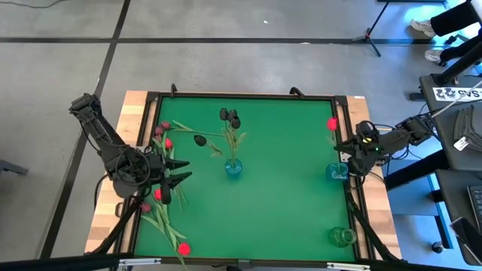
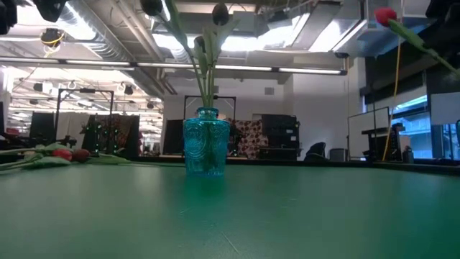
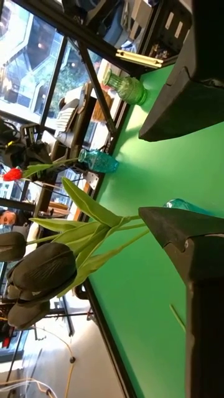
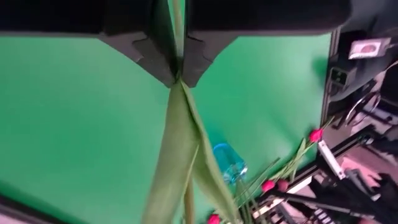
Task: Sort flowers into vase by color
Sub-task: Put the red flower into the right blue vase
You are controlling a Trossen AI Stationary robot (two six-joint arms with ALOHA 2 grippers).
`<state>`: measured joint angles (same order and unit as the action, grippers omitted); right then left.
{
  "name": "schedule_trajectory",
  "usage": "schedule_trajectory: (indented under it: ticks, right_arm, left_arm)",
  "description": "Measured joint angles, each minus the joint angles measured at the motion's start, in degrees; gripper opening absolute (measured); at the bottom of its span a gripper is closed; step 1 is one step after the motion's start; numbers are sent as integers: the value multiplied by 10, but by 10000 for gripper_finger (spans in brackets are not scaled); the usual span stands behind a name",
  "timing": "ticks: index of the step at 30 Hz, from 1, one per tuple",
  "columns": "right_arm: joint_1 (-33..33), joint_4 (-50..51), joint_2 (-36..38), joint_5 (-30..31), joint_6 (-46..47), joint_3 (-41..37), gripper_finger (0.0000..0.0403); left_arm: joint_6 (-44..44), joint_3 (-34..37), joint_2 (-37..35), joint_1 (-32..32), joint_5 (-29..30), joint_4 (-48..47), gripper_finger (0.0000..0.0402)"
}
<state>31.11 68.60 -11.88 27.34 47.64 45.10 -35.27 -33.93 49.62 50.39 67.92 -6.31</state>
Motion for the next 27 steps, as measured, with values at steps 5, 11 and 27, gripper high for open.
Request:
schedule_trajectory:
  ticks: [5,11,27]
  right_arm:
    - [0,2,0,-55,23,12,19]
    - [0,34,0,-93,71,18,16]
    - [0,73,0,-70,136,18,166]
  left_arm:
    - [-1,0,0,0,0,0,180]
    - [-2,0,0,0,0,0,180]
    - [7,0,0,0,-1,7,180]
